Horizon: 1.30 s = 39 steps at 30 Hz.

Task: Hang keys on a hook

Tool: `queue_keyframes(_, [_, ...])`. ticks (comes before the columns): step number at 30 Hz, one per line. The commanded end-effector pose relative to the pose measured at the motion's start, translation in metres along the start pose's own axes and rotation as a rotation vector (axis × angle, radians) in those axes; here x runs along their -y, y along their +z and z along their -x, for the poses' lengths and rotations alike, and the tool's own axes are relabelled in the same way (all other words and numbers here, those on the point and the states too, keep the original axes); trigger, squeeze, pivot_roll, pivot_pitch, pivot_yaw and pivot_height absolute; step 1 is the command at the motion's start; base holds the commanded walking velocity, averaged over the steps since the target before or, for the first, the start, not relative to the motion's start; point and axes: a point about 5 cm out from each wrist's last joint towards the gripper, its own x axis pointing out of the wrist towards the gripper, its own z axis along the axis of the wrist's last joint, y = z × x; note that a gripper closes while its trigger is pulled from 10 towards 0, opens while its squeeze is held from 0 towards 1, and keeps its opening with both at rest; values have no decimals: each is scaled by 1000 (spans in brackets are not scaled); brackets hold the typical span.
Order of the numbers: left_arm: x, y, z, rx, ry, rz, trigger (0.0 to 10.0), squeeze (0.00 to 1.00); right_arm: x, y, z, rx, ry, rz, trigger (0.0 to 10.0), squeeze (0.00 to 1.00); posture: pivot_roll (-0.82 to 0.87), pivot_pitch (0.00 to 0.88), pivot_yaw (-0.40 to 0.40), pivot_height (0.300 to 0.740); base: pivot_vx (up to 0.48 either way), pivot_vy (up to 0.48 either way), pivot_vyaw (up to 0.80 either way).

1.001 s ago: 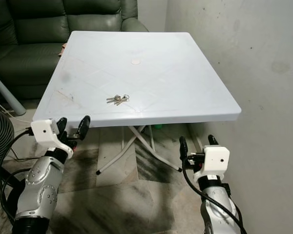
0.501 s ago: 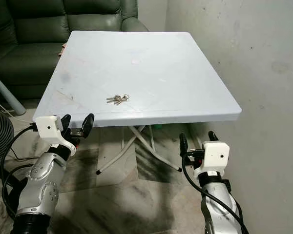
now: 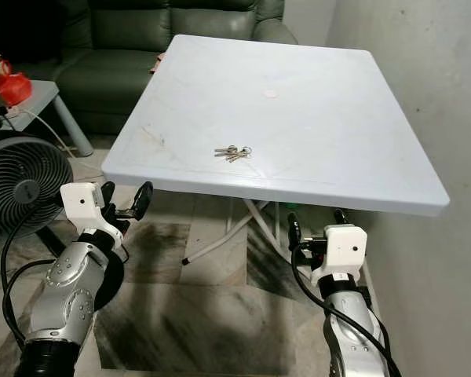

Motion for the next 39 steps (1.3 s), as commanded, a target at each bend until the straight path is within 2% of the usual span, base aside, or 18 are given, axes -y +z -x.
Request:
queue_keyframes(1, [0, -1, -3, -25, 0, -17, 10000, 0, 1, 4, 0, 7, -3, 5, 10000, 0, -42, 72, -12, 740, 0, 0, 800])
queue_keyframes(8, [1, 0, -8, -31, -31, -10, 10000, 0, 2, 5, -2, 6, 3, 13, 10000, 0, -48, 56, -14, 740, 0, 0, 800])
queue_keyframes(13, [2, 3, -10, -12, -34, -16, 10000, 0, 3, 4, -3, 11, 0, 17, 10000, 0, -49, 42, -14, 740, 322, 0, 800])
queue_keyframes(16, [3, 2, -11, -8, -21, -27, 10000, 0, 2, 5, -3, 29, 2, -19, 10000, 0, -47, 37, -14, 740, 0, 0, 0])
queue_keyframes(25, [2, 0, -11, -25, -20, -50, 10000, 0, 2, 5, -3, 25, 19, -19, 10000, 0, -45, 31, -17, 740, 0, 0, 0])
queue_keyframes(30, [3, -1, -11, -31, -43, -32, 10000, 0, 3, 5, -3, 27, 22, -16, 10000, 0, -45, 31, -17, 740, 0, 0, 0])
queue_keyframes(39, [4, -1, -11, -33, -57, -28, 10000, 0, 2, 4, -2, 23, 27, -19, 10000, 0, -42, 27, -17, 740, 294, 0, 0])
